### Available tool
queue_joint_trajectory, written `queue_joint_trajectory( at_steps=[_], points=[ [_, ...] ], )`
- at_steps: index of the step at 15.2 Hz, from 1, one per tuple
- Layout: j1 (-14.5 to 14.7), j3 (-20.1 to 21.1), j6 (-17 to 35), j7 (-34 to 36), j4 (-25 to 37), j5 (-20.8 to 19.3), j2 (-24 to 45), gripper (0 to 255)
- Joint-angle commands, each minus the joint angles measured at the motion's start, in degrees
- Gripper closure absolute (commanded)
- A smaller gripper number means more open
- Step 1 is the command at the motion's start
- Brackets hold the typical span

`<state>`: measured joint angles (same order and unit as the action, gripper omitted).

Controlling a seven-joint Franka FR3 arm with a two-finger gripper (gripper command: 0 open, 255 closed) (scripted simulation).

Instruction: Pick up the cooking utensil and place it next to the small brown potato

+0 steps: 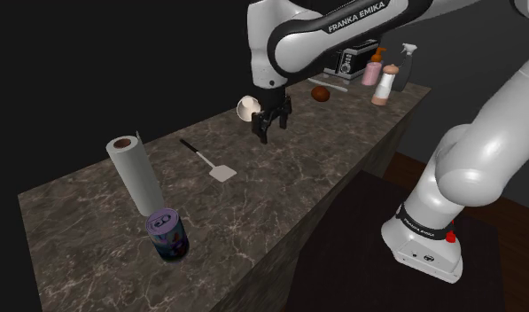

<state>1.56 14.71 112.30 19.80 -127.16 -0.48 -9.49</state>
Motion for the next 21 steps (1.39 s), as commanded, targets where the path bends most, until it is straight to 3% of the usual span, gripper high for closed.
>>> queue_joint_trajectory(
  at_steps=[1, 9, 17, 21],
  points=[
    [0.19, 0.91, 2.11, 2.26, 3.78, -0.94, 5.0, 0],
    [2.45, 2.38, 6.88, 9.96, 17.96, -5.52, 20.78, 0],
    [6.82, 1.53, 6.95, 15.67, 37.53, -10.27, 37.16, 0],
    [6.94, 1.22, 9.32, 15.96, 36.47, -10.74, 38.51, 0]
  ],
)
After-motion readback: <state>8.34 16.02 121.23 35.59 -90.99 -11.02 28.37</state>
